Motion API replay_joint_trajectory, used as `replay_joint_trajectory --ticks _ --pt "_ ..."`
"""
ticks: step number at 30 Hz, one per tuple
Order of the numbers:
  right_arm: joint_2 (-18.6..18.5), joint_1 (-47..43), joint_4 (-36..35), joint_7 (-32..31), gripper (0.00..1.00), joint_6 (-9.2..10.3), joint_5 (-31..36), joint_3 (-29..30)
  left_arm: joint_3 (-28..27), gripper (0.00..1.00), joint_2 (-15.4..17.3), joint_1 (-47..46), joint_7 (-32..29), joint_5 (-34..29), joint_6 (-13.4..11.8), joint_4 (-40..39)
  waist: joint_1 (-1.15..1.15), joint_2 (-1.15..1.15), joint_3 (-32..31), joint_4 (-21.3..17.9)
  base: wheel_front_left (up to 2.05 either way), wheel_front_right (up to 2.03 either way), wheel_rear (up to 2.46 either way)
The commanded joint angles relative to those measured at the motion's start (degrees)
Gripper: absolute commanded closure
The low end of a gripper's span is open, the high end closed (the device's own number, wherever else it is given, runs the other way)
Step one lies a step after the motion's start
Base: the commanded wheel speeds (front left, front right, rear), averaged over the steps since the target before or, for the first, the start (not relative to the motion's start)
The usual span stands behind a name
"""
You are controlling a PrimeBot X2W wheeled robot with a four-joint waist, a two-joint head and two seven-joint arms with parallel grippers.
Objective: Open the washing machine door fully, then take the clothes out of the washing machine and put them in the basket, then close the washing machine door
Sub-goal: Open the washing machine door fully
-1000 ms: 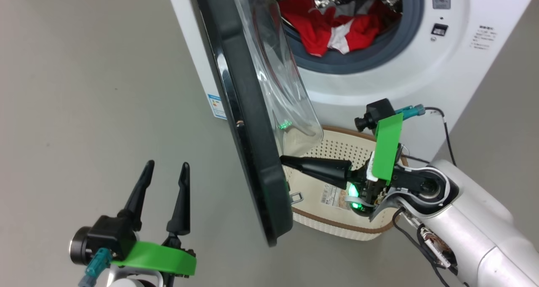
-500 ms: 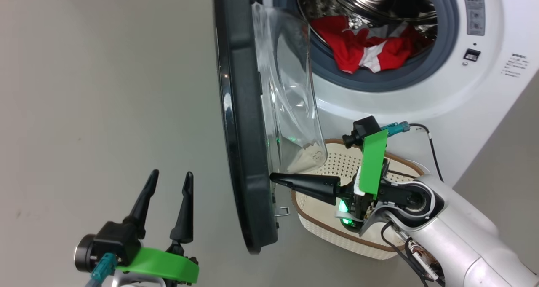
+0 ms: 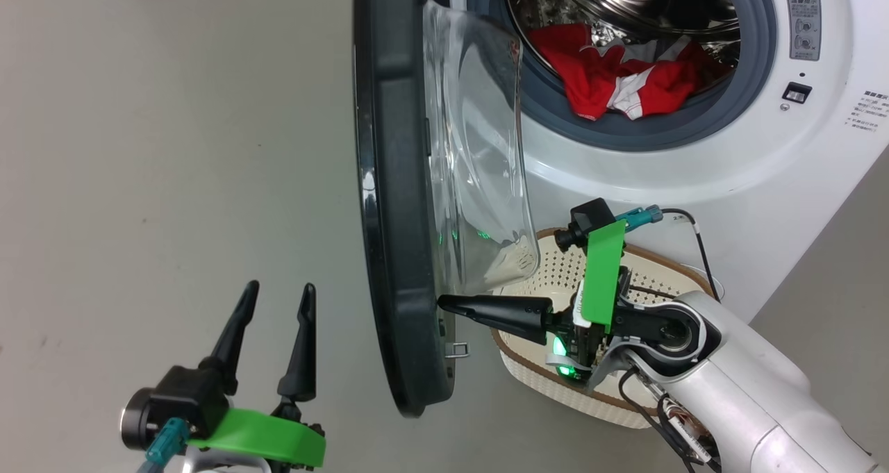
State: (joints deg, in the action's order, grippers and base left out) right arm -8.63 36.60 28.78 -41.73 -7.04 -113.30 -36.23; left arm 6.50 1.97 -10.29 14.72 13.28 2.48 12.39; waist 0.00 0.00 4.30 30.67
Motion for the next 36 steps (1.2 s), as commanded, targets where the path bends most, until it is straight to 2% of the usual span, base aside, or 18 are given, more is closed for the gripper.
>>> replay_joint_trajectory --ticks 1,6,7,8,9,13,20,28,36 --pt "1.45 0.50 -1.07 -0.45 1.00 -0.45 0.81 -0.12 -2.09 0.00 0.91 -0.01 0.28 0.40 -0.33 -1.61 0.00 0.00 -0.01 -0.01 0.00 0.00 0.00" --pt "1.31 -0.13 -0.81 0.25 1.00 -0.45 2.36 0.92 -2.02 0.00 0.91 -0.01 0.28 0.60 -0.14 -1.41 0.00 0.00 -0.22 -0.17 0.00 0.00 0.00" --pt "1.27 -0.43 -0.94 0.39 0.85 -0.45 2.48 1.25 -1.96 0.00 0.91 -0.03 0.28 0.81 -0.05 -1.26 0.00 0.00 -0.29 -0.23 0.00 0.00 0.00" --pt "1.20 -0.75 -1.04 0.71 0.40 -0.45 2.59 1.69 -1.90 0.00 0.91 -0.06 0.28 1.09 0.01 -1.05 0.00 0.00 -0.41 -0.29 0.00 0.00 0.00" --pt "1.08 -1.05 -1.25 0.94 0.00 -0.45 2.77 2.08 -1.84 0.00 0.91 -0.13 0.28 1.22 0.04 -0.83 0.00 0.00 -0.49 -0.34 0.00 0.00 0.00" --pt "0.38 -2.25 -2.88 2.59 0.00 -0.45 3.87 4.09 -1.53 0.00 1.00 -0.86 0.28 1.17 0.21 0.12 0.00 0.00 -0.69 -0.74 0.00 0.00 0.00" --pt "-1.67 -6.94 -12.08 10.97 0.00 -0.45 12.72 7.85 -1.54 0.00 1.13 -1.82 0.28 1.08 0.46 0.03 0.00 0.00 -1.02 -1.74 0.00 0.00 0.00" --pt "-6.35 -12.53 -20.61 23.63 0.00 -0.45 30.97 5.04 -2.02 0.00 1.31 -1.80 0.28 1.00 0.36 -0.34 0.00 0.00 -1.55 -2.98 0.00 0.00 0.00" --pt "-9.54 -13.80 -20.01 38.32 0.00 -0.45 46.47 1.00 -2.06 0.00 1.58 -1.40 0.28 0.59 0.16 -0.63 0.00 0.00 -2.45 -3.59 0.00 0.00 0.00"
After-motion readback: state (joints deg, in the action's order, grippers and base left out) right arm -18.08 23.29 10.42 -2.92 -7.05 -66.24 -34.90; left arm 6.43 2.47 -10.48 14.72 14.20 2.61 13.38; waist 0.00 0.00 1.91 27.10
